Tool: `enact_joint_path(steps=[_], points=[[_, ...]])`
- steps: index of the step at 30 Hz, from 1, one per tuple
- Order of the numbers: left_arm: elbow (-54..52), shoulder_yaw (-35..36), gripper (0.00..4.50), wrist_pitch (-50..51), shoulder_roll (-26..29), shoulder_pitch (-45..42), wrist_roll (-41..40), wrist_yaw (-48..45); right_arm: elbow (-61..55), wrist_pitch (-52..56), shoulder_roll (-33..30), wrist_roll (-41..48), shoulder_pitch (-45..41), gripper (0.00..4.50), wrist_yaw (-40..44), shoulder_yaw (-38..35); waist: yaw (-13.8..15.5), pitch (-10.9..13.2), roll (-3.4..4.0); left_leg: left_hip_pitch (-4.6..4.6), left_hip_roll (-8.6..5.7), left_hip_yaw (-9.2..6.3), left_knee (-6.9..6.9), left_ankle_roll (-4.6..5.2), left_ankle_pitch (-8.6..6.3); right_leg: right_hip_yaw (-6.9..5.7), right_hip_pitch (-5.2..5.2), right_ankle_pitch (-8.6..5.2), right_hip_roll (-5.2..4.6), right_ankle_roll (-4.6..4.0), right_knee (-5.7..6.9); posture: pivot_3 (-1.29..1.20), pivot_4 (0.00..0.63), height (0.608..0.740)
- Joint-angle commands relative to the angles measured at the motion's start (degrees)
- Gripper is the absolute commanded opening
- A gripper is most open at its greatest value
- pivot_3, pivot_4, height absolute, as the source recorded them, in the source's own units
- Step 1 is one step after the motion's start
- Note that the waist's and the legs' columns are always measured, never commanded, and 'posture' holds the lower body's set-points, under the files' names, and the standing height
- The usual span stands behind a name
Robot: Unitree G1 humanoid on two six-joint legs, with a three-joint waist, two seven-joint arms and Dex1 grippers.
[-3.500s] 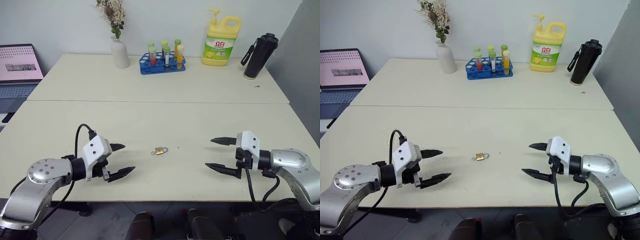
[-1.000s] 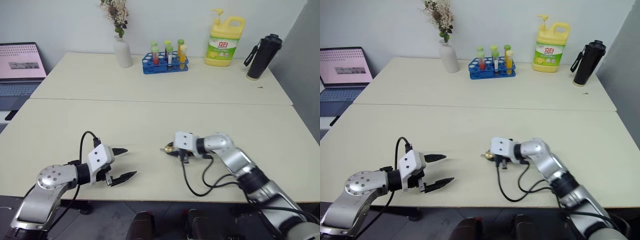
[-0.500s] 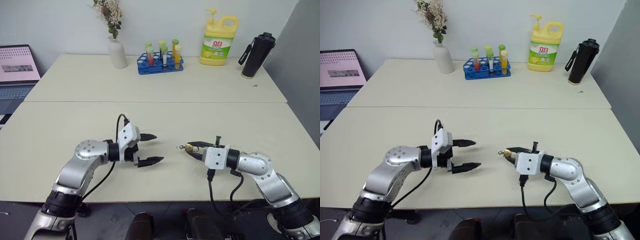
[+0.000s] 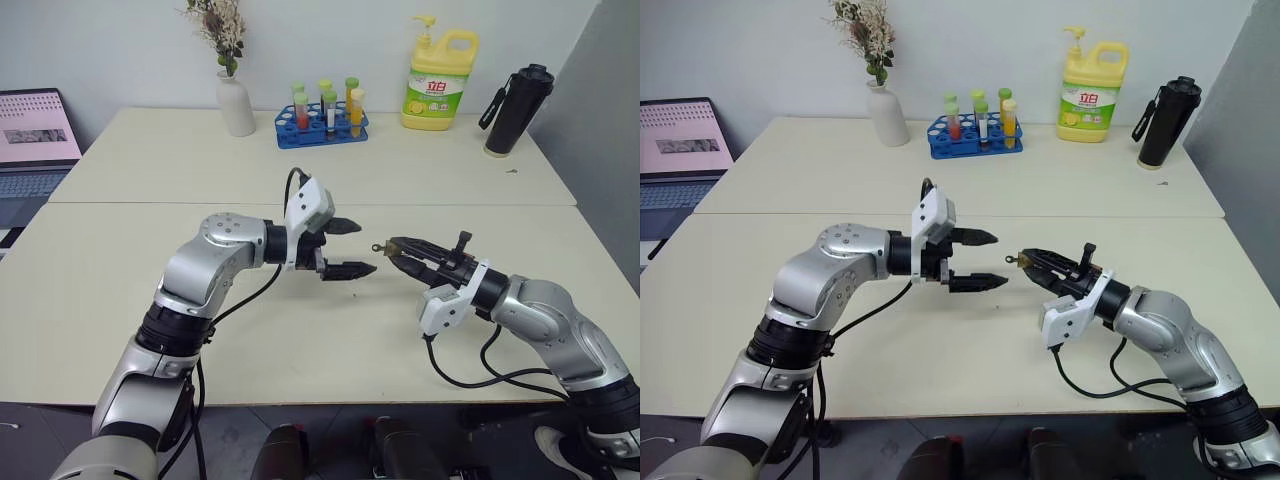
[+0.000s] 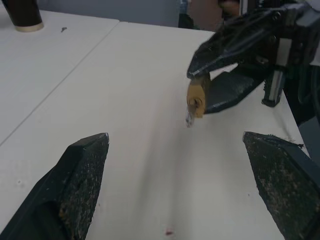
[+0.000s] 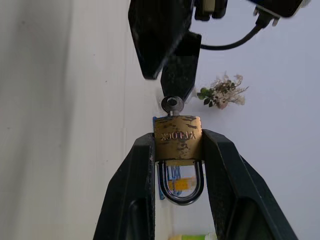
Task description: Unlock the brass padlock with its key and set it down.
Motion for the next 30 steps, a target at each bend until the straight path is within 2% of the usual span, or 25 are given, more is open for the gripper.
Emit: enact_joint_path(steps=[1, 10, 13, 25, 30], points=[[-1.4, 2.9, 4.50, 4.9, -1.1, -2.8, -4.2, 0.8, -2.6, -1.7, 0.2, 0.7, -1.9, 0.94, -1.6, -2.0, 0.0, 0.0, 0.00, 0.00, 0.00, -0.01, 0.00, 0.00, 0.00, -0.01, 0.00, 0.00, -0.01, 0.00, 0.00, 0.00, 0.150, 0.740], [-2.1, 3.7, 4.50, 7.7, 0.3, -3.7, -7.2, -0.7, -1.4, -3.7, 0.2, 1.5, -2.2, 0.94, -1.8, -1.9, 0.1, 0.0, 0.00, 0.00, 0.00, -0.02, 0.02, -0.01, 0.01, 0.03, 0.01, 0.02, -0.03, -0.04, 0.01, 0.00, 0.150, 0.740], [-2.6, 3.4, 3.86, 7.1, 1.0, -3.4, -7.4, -1.5, -1.5, -3.9, 0.1, 1.9, -1.9, 0.94, -1.7, -2.1, 0.1, 0.0, 0.00, 0.00, 0.00, -0.02, 0.03, -0.01, 0.01, 0.04, 0.01, 0.03, -0.04, -0.04, 0.01, 0.00, 0.150, 0.740], [-2.5, 2.5, 0.02, 5.9, 0.7, -3.2, -8.1, -2.4, -1.9, -3.5, 0.6, 3.4, -1.7, 0.94, -0.9, -1.6, 0.1, 0.0, 0.00, 0.00, -0.01, 0.00, 0.04, -0.01, 0.01, 0.05, 0.01, 0.04, -0.04, -0.07, 0.01, 0.00, 0.150, 0.740], [-2.0, 2.3, 0.00, 4.7, 0.6, -3.1, -7.6, -2.8, -2.0, -3.1, 0.7, 3.8, -1.7, 0.94, -0.6, -1.5, 0.1, 0.0, 0.00, 0.01, -0.01, 0.00, 0.04, -0.01, 0.01, 0.04, 0.01, 0.05, -0.04, -0.08, 0.02, 0.00, 0.150, 0.740]])
